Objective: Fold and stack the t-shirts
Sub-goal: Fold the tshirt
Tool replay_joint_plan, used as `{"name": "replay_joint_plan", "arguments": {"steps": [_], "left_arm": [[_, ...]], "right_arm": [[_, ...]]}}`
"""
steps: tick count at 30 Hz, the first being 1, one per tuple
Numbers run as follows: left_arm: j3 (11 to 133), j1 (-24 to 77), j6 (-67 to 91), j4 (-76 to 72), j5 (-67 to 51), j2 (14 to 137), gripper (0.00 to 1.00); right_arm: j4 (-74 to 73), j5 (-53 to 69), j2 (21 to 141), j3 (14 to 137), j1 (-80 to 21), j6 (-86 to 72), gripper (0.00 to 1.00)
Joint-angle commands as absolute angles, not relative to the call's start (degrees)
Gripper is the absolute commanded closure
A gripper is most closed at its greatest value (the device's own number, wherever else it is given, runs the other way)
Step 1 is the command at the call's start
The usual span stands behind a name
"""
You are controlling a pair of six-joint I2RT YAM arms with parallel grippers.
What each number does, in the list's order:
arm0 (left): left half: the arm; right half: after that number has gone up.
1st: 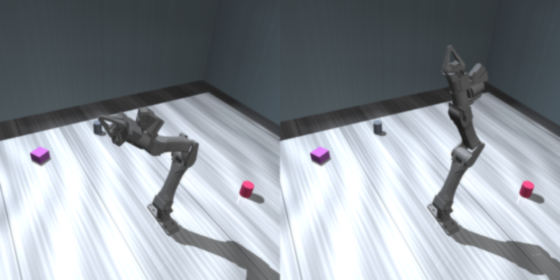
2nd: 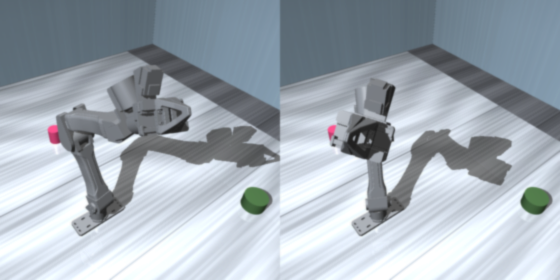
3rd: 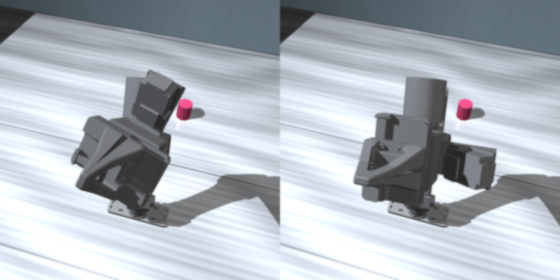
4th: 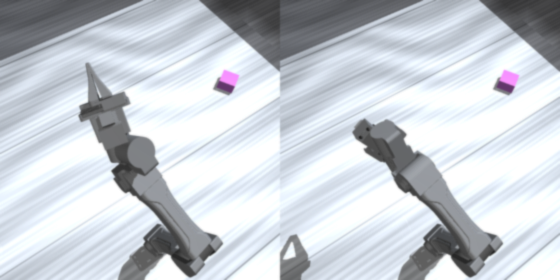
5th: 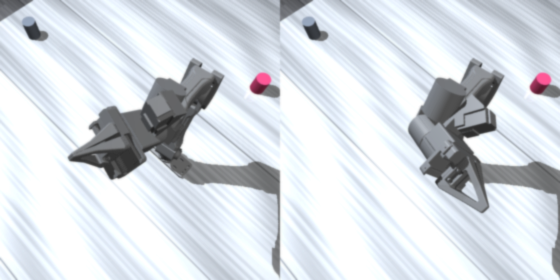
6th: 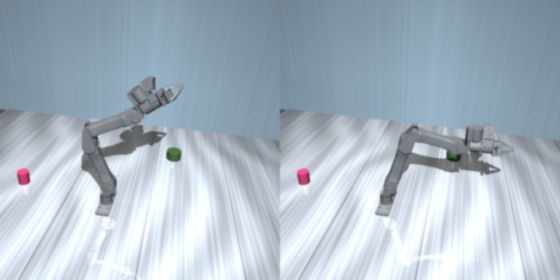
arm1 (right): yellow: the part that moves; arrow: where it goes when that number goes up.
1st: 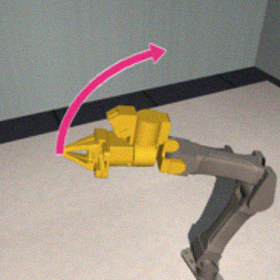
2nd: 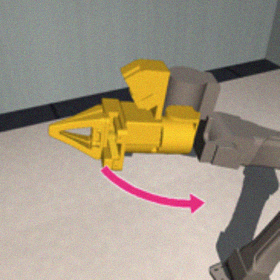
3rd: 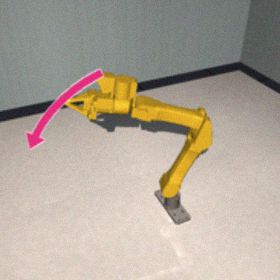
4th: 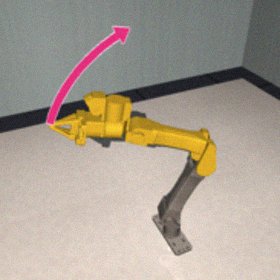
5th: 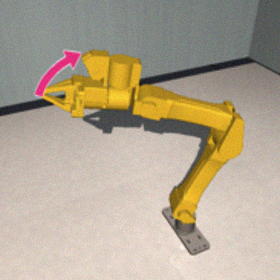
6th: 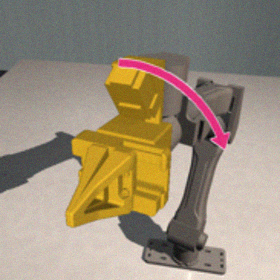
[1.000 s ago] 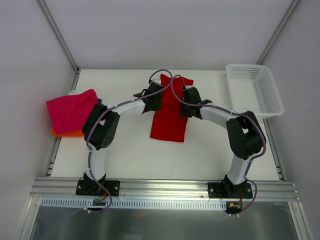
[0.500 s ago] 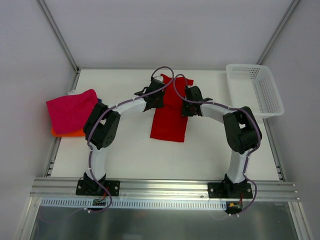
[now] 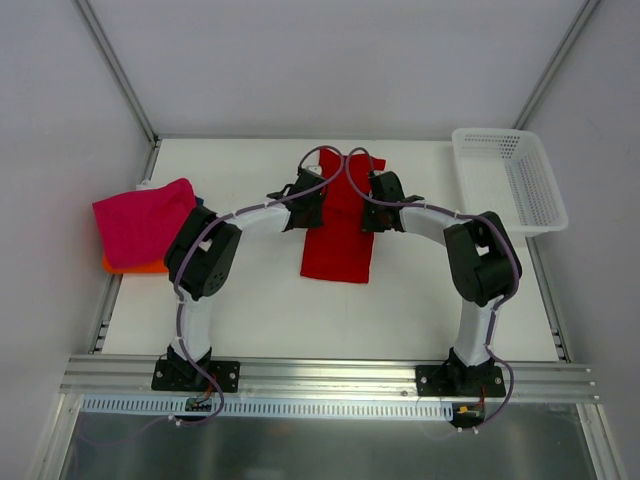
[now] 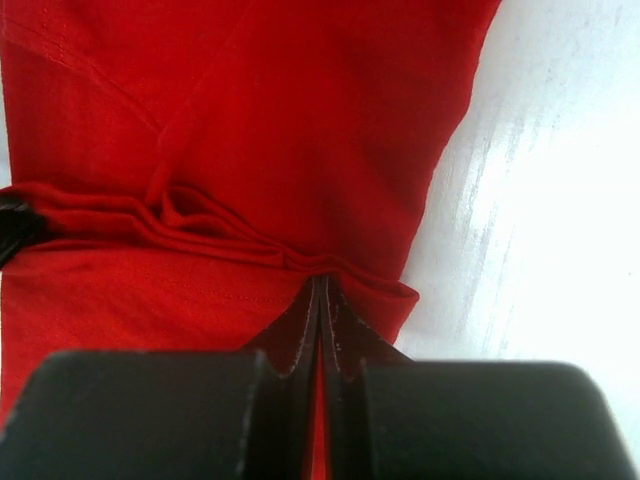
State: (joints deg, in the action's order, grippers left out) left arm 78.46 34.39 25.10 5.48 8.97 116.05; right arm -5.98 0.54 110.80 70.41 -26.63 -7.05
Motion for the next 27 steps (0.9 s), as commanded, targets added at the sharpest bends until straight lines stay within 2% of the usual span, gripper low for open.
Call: {"name": "replay_joint_plan", "arguments": {"steps": [1,10,27], "left_arm": [[77.35,33.75,25.23,5.45,9.84,108.38,1.0],[75.94,33.92,25.05,5.45,8.53,103.45,1.0],[72.69,35.51,27.95,5.18,6.59,105.73,1.0]], "right_arm": [[-6.68,1.84,113.03,71.19,-26.63,-7.91,1.0],[-6.33,2.29,112.85,70.4,-26.63,-8.35,1.0],[-6.33,2.55,112.15,69.79,-26.63,-8.96,1.0]]}}
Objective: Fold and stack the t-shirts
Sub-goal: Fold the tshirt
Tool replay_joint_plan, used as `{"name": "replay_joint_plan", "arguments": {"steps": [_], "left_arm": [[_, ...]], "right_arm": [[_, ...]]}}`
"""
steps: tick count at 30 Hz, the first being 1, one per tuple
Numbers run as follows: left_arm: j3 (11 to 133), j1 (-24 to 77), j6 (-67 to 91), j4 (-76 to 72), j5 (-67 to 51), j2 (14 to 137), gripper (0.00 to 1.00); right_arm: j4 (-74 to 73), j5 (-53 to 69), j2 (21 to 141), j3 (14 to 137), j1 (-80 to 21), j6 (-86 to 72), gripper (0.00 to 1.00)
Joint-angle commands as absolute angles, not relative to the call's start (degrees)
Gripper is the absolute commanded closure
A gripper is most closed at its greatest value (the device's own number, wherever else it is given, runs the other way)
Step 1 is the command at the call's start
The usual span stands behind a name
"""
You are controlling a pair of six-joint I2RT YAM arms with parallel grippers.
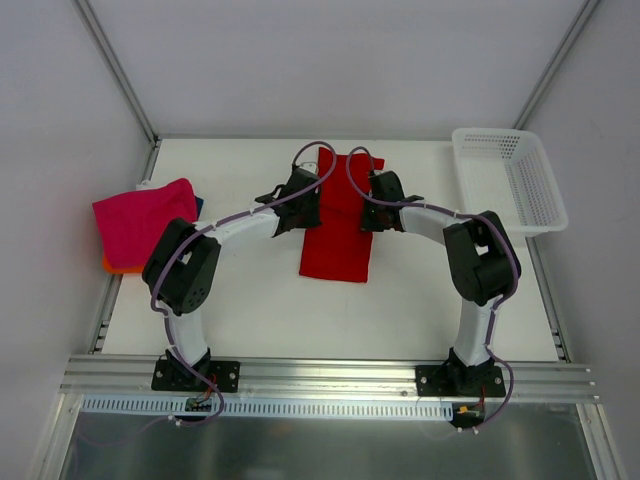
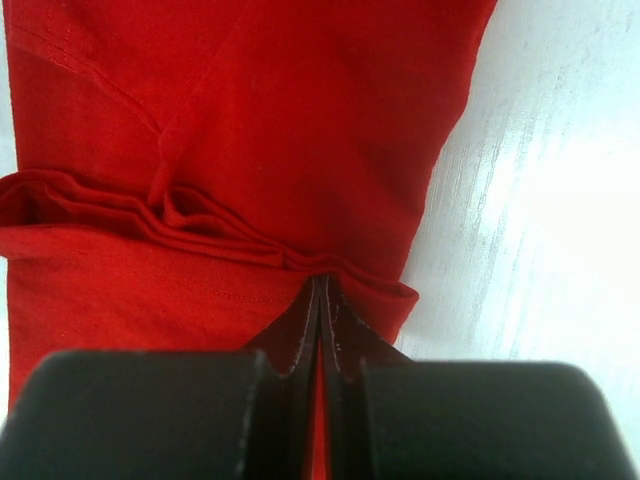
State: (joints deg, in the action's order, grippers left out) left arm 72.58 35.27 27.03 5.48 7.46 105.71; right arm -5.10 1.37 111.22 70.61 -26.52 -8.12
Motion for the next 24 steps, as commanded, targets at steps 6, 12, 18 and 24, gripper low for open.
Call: {"name": "replay_joint_plan", "arguments": {"steps": [6,12,18,24], "left_arm": [[72.77,35.6,28.04,5.01,6.33,107.22,1.0],[75.32,35.6,27.51,5.01,6.86,110.99,1.0],[78.75,35.42,26.28,5.01,8.87,115.13,1.0],[81.3,34.37,25.31,5.01,9.06,117.33,1.0]], "right_arm": [[-6.33,2.64,112.5,69.79,-26.63,-9.05,0.99],[-6.33,2.72,112.59,69.7,-26.63,-8.96,1.0],[-6.24,2.99,112.06,69.17,-26.63,-8.7,1.0],[-6.24,2.46,111.01,68.12,-26.63,-8.09,1.0]]}}
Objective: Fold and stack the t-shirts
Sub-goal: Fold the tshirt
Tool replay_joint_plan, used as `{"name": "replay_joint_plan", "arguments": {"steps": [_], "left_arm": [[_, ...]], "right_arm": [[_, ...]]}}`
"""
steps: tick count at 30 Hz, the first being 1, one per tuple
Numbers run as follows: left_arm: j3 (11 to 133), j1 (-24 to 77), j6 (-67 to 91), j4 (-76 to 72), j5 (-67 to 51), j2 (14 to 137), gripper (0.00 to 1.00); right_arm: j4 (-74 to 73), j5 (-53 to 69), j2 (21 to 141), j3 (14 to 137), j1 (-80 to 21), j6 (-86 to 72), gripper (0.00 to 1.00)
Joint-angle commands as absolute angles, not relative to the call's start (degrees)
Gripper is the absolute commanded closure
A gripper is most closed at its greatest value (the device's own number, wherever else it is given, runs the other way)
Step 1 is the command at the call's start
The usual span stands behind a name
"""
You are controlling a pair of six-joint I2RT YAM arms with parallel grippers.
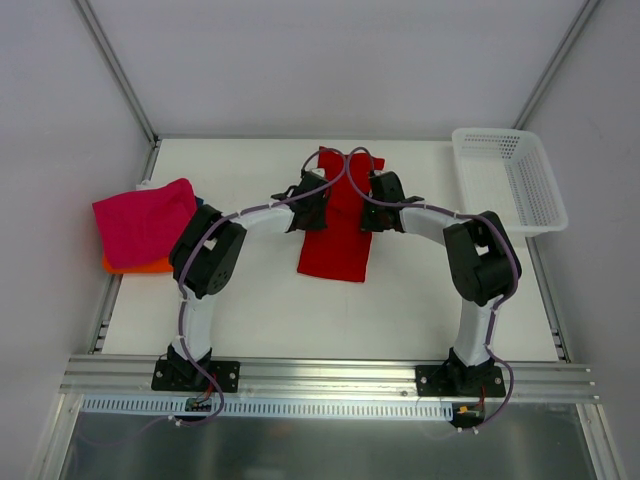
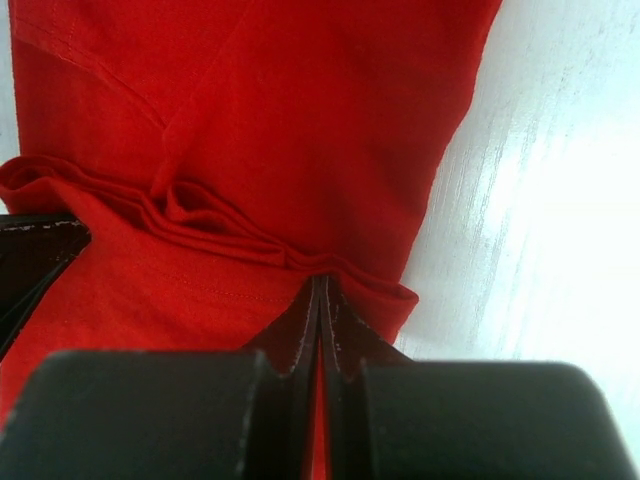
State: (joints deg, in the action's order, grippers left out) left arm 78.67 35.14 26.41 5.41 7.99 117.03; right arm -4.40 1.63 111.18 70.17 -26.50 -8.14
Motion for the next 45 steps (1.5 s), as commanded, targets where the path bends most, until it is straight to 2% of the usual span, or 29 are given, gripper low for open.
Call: {"name": "replay_joint_plan", "arguments": {"steps": [1,29,35,38,41,42,43,44,45], "left_arm": [[81.3,34.19,25.31,5.01,9.14,117.25,1.0],[80.5,30.41,25.14,4.92,9.49,117.78,1.0],[80.25,30.5,22.59,5.62,14.67,105.14,1.0],[77.36,30.5,23.2,7.37,14.94,98.19,1.0],[71.23,31.02,25.74,8.52,14.41,91.77,1.0],[69.28,31.37,26.45,8.53,14.15,89.06,1.0],[67.26,31.38,28.02,8.61,13.63,87.9,0.96],[63.5,31.46,28.91,8.44,11.53,86.85,0.85],[61.89,31.64,29.7,8.35,10.21,85.27,0.59]], "right_arm": [[-6.33,2.37,111.09,68.12,-26.63,-8.09,1.0],[-8.61,0.35,112.41,70.74,-26.63,-6.42,1.0],[-13.35,-6.67,99.95,75.93,-26.63,-1.68,0.99],[-16.69,-8.17,91.43,75.94,-26.54,-0.7,0.88],[-19.16,-7.56,83.69,71.91,-26.63,-2.02,0.59],[-19.33,-6.51,81.84,70.24,-26.63,-2.63,0.53],[-19.25,-5.98,80.17,66.57,-26.72,-3.94,0.48],[-18.73,-5.37,77.11,64.45,-26.72,-4.74,0.4],[-18.02,-4.14,75.6,62.25,-26.81,-5.44,0.33]]}}
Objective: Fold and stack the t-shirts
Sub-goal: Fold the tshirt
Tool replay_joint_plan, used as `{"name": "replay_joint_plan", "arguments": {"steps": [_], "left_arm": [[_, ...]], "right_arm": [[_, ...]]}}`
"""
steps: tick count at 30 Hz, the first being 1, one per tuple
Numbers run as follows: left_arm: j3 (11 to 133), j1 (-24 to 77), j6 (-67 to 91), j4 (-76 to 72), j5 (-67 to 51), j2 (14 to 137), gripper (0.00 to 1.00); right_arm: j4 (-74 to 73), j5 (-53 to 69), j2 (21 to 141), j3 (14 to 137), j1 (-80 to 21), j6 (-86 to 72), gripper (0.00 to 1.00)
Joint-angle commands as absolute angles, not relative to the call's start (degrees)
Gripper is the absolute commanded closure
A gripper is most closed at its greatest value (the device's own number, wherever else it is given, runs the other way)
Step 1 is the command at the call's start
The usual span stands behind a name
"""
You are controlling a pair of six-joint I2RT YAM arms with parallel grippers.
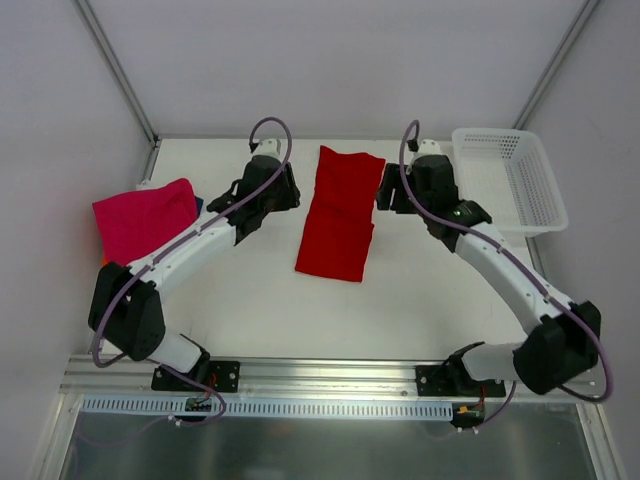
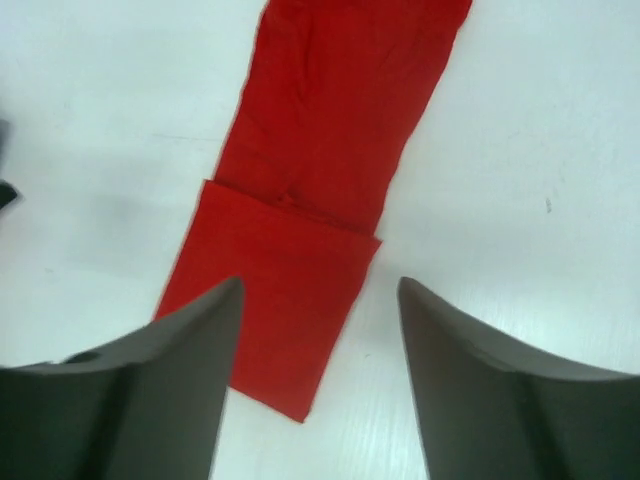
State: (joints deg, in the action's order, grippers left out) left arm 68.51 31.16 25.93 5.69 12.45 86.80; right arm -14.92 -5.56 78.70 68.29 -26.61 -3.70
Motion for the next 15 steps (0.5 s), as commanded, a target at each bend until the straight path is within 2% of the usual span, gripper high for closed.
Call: {"name": "replay_joint_plan", "arguments": {"steps": [1,2,3,4,8,13,15], "left_arm": [[58.74,31.9,30.58,8.09,9.24,84.73,0.48],[57.15,32.43,30.76,7.39,8.79,84.2,0.35],[55.82,33.13,30.67,6.69,8.44,83.33,0.04],[52.24,33.13,30.93,5.55,7.31,82.89,0.01],[43.43,33.13,31.73,-4.72,-4.17,79.38,0.01],[37.46,32.78,32.25,-12.91,-9.84,78.14,0.01],[35.52,32.61,32.34,-15.36,-11.07,77.08,0.01]], "right_arm": [[-17.06,-3.26,74.28,57.62,-26.81,-6.93,0.28],[-14.7,-2.38,72.01,55.13,-26.89,-7.99,0.1],[-12.68,0.93,70.94,52.58,-26.89,-9.04,0.01],[-10.66,3.23,70.14,47.51,-26.89,-11.14,0.01],[8.05,15.95,68.9,35.62,-26.72,-20.28,0.01],[31.93,22.85,72.06,25.15,-26.72,-30.92,0.0],[36.63,23.73,73.2,21.81,-26.81,-34.09,0.0]]}}
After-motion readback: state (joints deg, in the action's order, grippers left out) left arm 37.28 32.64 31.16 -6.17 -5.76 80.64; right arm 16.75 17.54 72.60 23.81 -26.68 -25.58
